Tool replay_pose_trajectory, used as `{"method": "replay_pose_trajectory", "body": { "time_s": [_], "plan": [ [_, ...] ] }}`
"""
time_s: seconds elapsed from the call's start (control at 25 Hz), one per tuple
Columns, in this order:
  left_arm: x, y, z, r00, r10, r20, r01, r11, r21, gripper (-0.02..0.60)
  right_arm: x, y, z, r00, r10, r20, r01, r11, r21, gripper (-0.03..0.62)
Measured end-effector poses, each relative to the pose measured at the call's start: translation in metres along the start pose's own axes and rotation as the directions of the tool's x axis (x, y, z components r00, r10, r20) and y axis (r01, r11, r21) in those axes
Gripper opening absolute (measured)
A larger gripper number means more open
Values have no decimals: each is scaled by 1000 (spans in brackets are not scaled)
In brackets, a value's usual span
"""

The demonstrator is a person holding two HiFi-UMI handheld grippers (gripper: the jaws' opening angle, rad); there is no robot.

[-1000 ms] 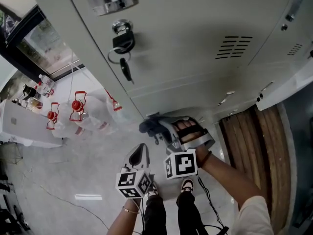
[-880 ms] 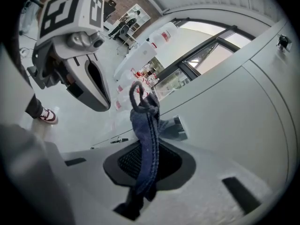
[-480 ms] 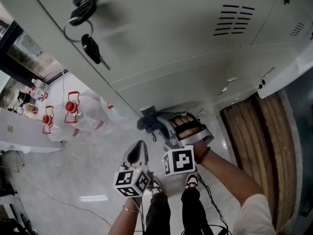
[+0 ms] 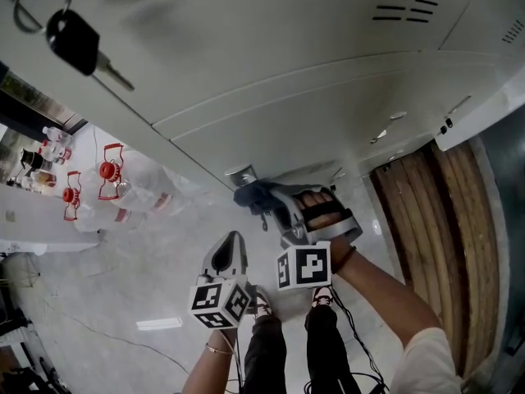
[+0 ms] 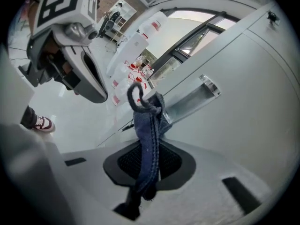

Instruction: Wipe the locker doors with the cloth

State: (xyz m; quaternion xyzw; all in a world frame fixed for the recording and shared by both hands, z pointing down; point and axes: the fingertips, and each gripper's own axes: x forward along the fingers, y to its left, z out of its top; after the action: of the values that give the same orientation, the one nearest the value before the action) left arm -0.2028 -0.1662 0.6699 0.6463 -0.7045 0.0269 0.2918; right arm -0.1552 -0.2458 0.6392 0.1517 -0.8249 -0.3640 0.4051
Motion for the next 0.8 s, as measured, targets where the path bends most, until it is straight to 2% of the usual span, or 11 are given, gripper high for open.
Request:
{"method": "replay_pose_trajectory", "body": {
  "time_s": [0.2,0.44,0.8],
  "plan": [
    [6,2,-13,1000,6,-15,-6,1000,-8,9,6,7,-4,1000,-9,11,9,999,39,43],
    [11,2,-26,1000,1,-32,-1,1000,-15,9,11,19,-14,1000,-11,12,9,986,169,43],
    [18,7,-41,999,-1,-52,0,1000,-11,9,27,33,-28,1000,-12,-7,14,976,219,43]
  ]
}}
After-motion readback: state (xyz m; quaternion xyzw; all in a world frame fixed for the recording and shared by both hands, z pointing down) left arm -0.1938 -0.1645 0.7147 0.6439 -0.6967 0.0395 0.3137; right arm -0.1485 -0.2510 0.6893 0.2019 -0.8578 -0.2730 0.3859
